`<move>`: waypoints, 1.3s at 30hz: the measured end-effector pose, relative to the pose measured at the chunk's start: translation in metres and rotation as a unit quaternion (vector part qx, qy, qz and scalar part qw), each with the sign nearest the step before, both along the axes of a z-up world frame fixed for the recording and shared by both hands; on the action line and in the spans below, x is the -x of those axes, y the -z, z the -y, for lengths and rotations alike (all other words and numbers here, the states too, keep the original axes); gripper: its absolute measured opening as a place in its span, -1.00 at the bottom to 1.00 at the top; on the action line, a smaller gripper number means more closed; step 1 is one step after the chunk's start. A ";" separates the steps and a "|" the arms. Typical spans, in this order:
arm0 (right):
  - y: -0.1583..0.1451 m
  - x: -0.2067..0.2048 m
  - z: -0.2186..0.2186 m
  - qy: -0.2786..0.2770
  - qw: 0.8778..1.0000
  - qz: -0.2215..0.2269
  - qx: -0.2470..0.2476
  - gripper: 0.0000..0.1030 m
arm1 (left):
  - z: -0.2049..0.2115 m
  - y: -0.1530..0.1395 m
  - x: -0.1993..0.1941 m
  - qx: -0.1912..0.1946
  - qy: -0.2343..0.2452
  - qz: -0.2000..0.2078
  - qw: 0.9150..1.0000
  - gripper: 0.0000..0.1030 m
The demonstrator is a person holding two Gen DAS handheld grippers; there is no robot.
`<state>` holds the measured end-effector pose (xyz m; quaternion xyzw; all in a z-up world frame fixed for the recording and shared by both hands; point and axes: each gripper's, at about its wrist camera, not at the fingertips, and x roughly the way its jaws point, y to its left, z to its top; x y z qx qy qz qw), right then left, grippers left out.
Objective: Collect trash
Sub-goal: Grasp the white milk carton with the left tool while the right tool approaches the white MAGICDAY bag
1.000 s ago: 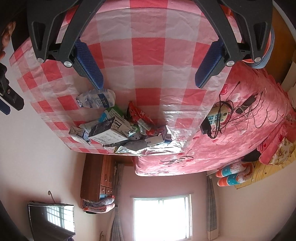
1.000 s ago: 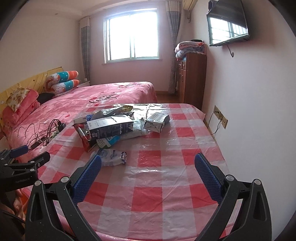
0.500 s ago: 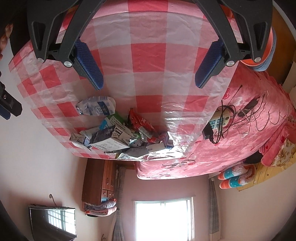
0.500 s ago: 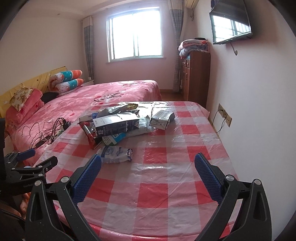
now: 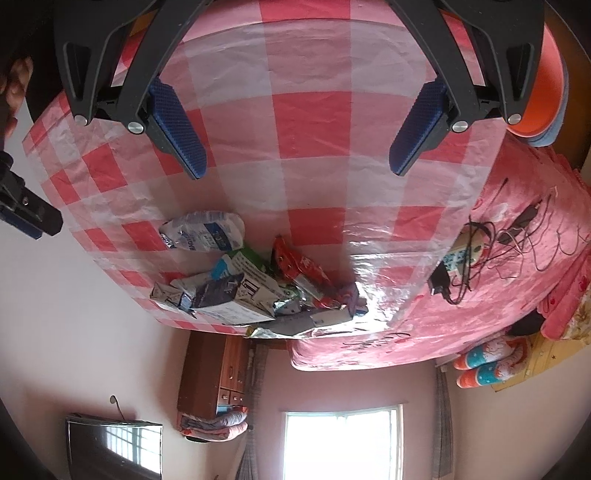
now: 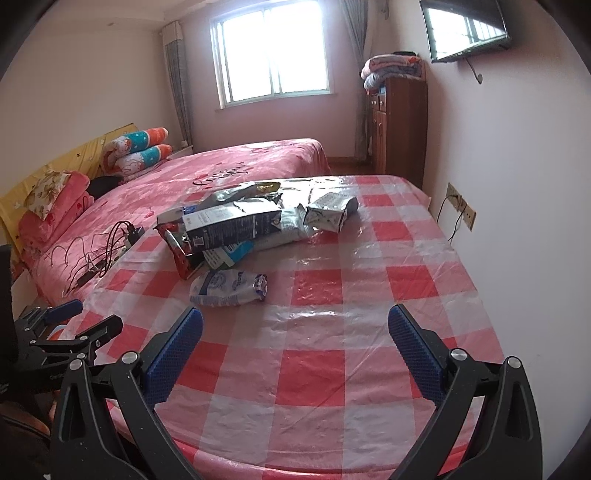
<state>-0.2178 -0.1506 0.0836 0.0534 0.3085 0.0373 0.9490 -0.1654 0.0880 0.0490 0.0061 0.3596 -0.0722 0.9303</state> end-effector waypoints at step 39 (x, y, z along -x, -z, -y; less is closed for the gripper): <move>0.034 -0.092 0.030 -0.053 0.993 -0.068 -0.082 0.72 | 0.100 -0.016 -0.184 -0.092 0.209 -0.065 0.971 0.93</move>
